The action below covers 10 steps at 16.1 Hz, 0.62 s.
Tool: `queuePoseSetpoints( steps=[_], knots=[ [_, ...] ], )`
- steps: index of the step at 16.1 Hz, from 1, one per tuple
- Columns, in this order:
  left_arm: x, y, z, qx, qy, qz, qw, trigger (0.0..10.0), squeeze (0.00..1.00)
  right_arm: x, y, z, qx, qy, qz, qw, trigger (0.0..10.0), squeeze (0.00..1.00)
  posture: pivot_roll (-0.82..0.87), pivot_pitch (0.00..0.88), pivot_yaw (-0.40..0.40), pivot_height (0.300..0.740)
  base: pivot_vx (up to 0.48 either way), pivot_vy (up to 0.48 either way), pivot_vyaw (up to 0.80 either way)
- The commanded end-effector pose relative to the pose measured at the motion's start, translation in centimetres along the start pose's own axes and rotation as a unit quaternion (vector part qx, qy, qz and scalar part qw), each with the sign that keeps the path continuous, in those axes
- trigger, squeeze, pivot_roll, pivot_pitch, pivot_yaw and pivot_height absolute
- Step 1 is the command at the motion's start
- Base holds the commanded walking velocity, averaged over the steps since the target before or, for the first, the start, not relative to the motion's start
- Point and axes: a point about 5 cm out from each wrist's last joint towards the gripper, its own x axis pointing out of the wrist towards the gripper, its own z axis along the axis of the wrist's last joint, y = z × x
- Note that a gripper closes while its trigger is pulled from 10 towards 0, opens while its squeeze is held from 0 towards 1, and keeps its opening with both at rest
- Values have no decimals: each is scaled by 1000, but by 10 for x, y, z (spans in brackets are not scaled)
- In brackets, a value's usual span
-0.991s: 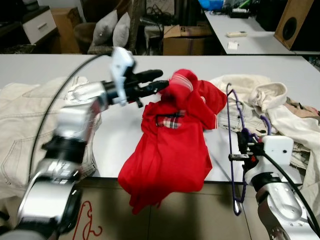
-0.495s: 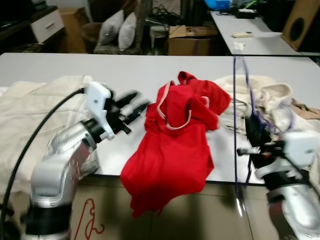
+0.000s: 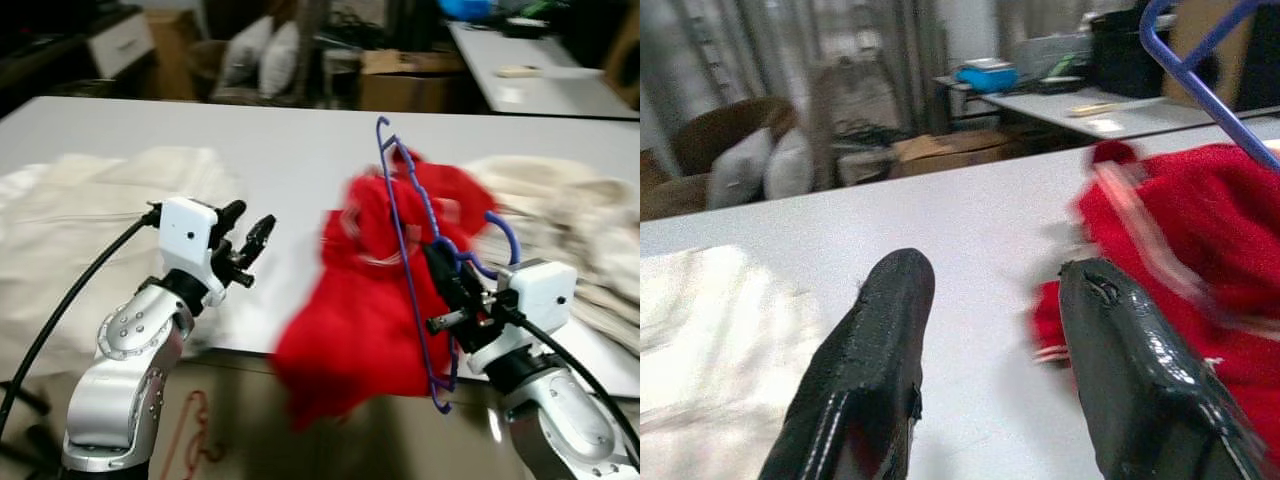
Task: Hang hanger
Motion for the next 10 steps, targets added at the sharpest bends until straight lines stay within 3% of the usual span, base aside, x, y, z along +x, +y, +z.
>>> queuePoseSetpoints(
  steps=[1,9,10],
  knots=[
    [-3,2,3,10,-1,11,1000,10000,0,1,5,0,4,4,13,1000,10000,0,55,0,54,740,0,446,0],
    [-1,4,7,8,1,28,1000,10000,0,6,3,0,9,8,12,1000,10000,0,68,0,37,740,0,449,0],
    [-1,3,9,39,2,26,999,10000,0,8,2,-3,11,20,10,1000,10000,0,72,0,34,740,0,-277,0]
  ],
)
